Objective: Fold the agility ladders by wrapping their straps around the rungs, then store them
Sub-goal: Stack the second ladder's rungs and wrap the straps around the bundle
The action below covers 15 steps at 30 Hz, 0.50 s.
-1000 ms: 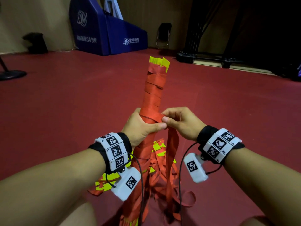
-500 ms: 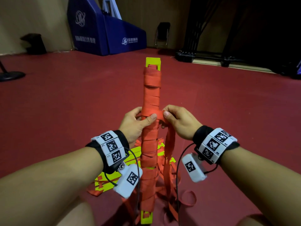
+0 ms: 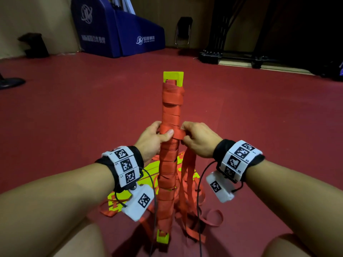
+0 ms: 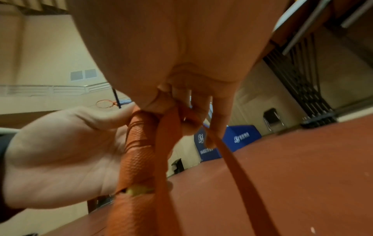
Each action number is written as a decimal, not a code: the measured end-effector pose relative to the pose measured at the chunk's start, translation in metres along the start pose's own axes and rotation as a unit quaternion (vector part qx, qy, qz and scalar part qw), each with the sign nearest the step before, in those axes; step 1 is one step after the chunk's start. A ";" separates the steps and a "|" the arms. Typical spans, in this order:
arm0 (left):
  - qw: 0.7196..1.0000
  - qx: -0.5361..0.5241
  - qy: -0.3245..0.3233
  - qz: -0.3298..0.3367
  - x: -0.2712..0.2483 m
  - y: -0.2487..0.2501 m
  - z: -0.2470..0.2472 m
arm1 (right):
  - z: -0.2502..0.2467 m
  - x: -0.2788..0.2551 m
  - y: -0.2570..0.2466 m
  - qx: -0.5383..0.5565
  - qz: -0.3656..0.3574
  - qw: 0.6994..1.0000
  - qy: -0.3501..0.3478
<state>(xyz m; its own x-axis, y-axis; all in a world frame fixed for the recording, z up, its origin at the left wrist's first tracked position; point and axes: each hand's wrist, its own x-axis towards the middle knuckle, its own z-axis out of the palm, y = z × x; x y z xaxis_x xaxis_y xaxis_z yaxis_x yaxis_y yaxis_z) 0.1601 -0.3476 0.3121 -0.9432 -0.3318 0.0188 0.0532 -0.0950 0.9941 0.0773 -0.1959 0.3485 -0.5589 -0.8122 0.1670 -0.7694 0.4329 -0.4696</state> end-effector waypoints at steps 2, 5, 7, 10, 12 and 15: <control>1.000 -0.019 -0.001 0.011 0.000 0.002 0.005 | 0.003 0.001 -0.002 0.011 0.007 1.000 0.019; 0.999 -0.036 0.012 0.023 0.000 0.003 0.010 | 0.005 0.001 -0.007 0.044 -0.004 0.998 0.047; 0.998 -0.018 0.008 0.053 -0.001 0.002 0.013 | 0.006 0.000 -0.009 0.092 -0.008 0.995 0.050; 0.996 0.022 0.029 0.085 0.001 -0.002 0.014 | 0.007 -0.002 -0.009 0.119 -0.003 0.992 0.052; 0.995 0.035 0.033 0.088 0.001 -0.004 0.014 | 0.006 -0.005 -0.011 0.102 -0.009 0.993 0.052; 0.993 0.047 0.036 0.100 0.002 -0.006 0.012 | 0.004 -0.009 -0.015 0.091 -0.014 0.995 0.035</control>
<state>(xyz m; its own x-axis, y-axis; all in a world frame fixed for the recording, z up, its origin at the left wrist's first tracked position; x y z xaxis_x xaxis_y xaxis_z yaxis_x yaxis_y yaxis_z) 0.1539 -0.3360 0.3072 -0.8911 -0.4014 0.2118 0.2022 0.0666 0.9771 0.0948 -0.1962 0.3507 -0.5636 -0.7906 0.2393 -0.7193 0.3273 -0.6127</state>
